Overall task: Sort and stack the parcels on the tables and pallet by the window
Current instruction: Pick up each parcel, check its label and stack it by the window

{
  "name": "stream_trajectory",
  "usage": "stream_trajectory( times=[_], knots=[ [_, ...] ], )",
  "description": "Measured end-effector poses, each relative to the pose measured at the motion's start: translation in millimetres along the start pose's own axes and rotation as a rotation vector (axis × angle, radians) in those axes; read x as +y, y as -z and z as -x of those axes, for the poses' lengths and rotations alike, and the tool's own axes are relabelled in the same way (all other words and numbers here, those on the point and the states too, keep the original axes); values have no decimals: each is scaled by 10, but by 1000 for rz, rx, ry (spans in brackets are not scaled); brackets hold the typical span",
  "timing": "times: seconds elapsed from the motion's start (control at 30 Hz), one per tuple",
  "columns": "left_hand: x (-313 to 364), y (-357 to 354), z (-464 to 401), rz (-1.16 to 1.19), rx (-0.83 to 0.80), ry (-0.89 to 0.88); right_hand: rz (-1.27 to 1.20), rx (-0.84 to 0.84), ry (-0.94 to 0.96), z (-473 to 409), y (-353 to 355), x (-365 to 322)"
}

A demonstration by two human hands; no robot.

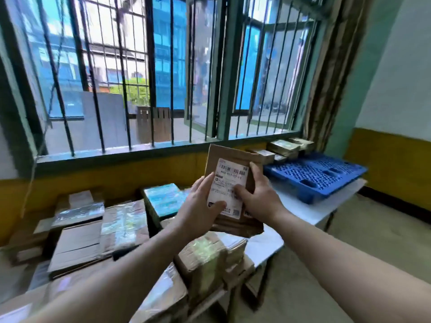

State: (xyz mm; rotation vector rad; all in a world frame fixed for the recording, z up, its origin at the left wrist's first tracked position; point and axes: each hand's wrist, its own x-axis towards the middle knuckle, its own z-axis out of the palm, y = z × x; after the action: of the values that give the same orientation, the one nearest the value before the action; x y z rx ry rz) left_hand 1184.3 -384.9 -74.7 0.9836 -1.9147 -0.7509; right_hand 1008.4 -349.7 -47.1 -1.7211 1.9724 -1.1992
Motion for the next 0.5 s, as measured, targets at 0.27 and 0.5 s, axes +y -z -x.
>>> stream_trajectory(
  times=[0.27, 0.5],
  knots=[
    [1148, -2160, -405, 75, -233, -116, 90, 155, -258, 195, 1890, 1565],
    [1813, -3462, -684, 123, -435, -183, 199, 279, -424, 361, 2993, 2470]
  ],
)
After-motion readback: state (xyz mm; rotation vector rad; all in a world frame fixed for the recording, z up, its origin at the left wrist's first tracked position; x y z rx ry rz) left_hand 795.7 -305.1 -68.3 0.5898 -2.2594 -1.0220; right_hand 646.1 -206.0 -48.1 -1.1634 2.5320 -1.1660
